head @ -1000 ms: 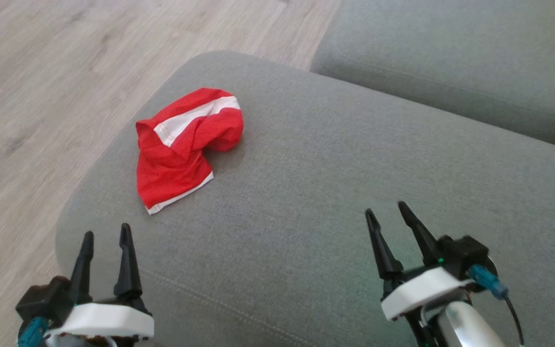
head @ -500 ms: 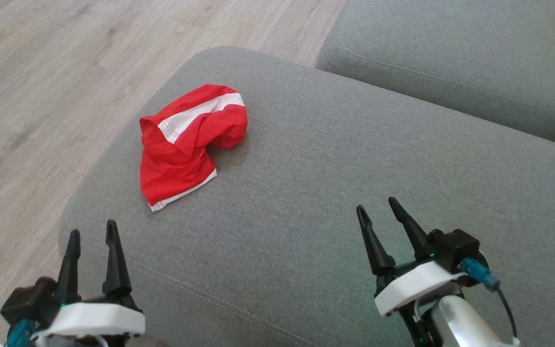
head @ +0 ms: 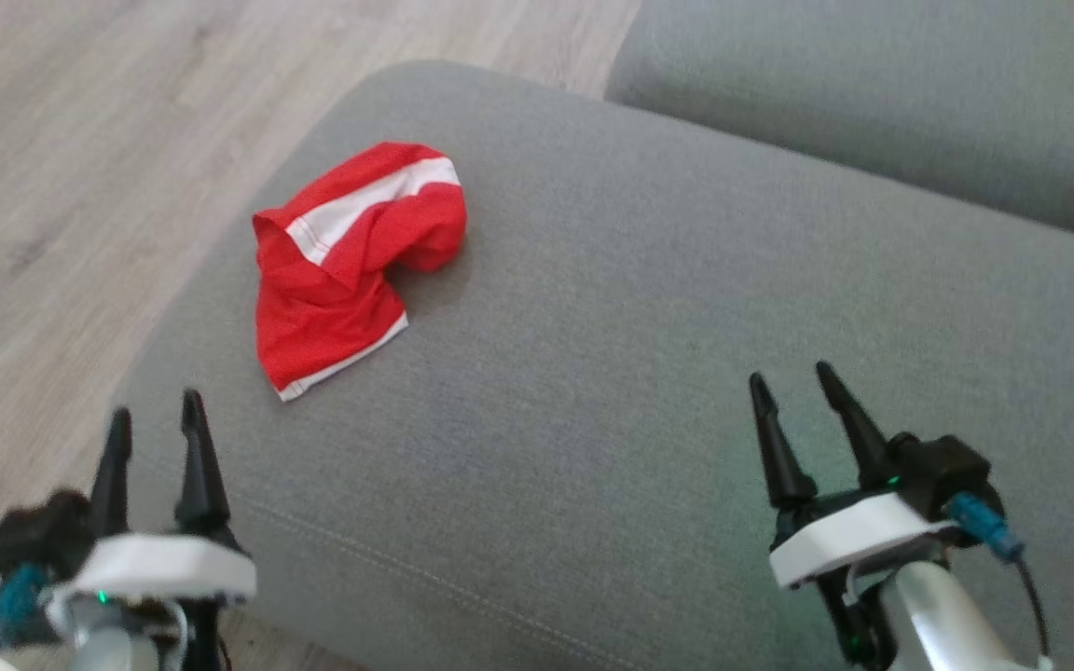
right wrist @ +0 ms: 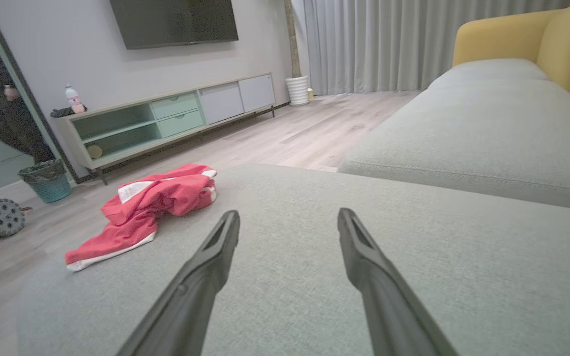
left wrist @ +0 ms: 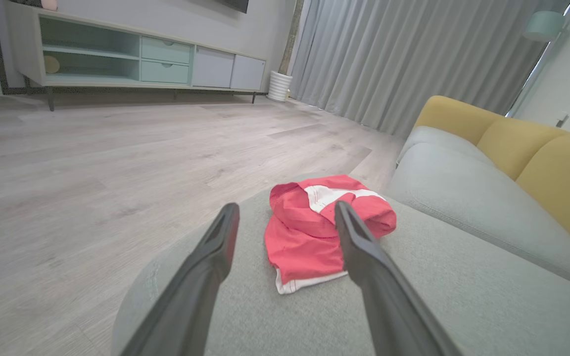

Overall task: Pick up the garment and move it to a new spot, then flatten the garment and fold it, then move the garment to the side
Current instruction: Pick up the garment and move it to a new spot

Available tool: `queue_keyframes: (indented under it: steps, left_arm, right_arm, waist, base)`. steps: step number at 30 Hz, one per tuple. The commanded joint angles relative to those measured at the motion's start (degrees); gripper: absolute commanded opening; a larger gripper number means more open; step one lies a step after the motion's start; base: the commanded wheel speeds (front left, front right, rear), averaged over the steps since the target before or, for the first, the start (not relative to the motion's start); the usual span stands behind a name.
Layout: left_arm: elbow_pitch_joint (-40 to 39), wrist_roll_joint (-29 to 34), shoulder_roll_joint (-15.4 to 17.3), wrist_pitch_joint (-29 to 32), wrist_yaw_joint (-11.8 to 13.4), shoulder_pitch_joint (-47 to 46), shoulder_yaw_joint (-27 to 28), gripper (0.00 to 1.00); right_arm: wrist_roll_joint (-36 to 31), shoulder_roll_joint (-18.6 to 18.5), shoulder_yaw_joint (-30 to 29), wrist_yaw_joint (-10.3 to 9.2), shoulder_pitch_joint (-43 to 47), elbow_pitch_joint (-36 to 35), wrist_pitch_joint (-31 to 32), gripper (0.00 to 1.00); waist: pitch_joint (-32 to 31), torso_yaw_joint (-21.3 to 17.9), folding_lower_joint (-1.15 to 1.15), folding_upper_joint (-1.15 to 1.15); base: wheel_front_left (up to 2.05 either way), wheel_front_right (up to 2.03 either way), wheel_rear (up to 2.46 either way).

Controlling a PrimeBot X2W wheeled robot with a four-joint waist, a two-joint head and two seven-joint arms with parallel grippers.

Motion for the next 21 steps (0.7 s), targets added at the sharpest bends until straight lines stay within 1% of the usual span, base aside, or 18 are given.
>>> queue_keyframes:
  steps: [1, 5, 7, 12, 16, 21]
  left_arm:
    - [-1.0, 0.6, 1.2, -0.3, -0.2, -4.3, 2.4, 1.0]
    - [5.1, 0.2, 3.2, 0.6, -0.7, -10.5, 2.9, 1.0]
    - [8.1, -0.8, 4.0, 2.4, -1.0, -14.1, 3.3, 1.0]
    - [16.8, -2.6, 7.3, 8.0, -2.2, -23.4, 3.7, 1.0]
    - [23.6, -4.0, 9.6, 11.3, -3.5, -29.8, 3.6, 1.0]
    - [31.5, -4.0, 12.0, 13.3, -4.5, -36.2, 2.4, 1.0]
  right_arm:
    - [-0.8, -0.1, 0.5, 0.2, -1.7, -2.5, -0.4, 1.0]
    - [-3.8, -0.1, -2.8, 0.2, -2.6, -6.5, 1.7, 1.0]
    - [-5.3, -0.1, -4.6, 0.2, -3.1, -9.1, 2.9, 1.0]
    - [-8.3, -0.1, -8.1, 0.2, -4.2, -16.3, 6.4, 1.0]
    - [-9.9, -0.1, -9.1, 0.2, -4.8, -21.0, 8.9, 1.0]
    - [-10.7, -0.1, -9.5, 0.2, -4.6, -24.5, 10.6, 1.0]
  waist:
    - [1.6, -0.9, 0.0, 0.0]
    - [5.5, -3.1, 0.0, 0.0]
    - [7.5, -4.2, 0.0, 0.0]
    - [11.9, -6.8, 0.0, 0.0]
    - [14.9, -8.9, 0.0, 0.0]
    - [17.6, -10.8, 0.0, 0.0]
  base:
    - [0.0, 0.0, 0.0]
    - [0.0, 0.0, 0.0]
    - [0.0, 0.0, 0.0]
    - [0.0, 0.0, 0.0]
    - [0.0, 0.0, 0.0]
    - [0.0, 0.0, 0.0]
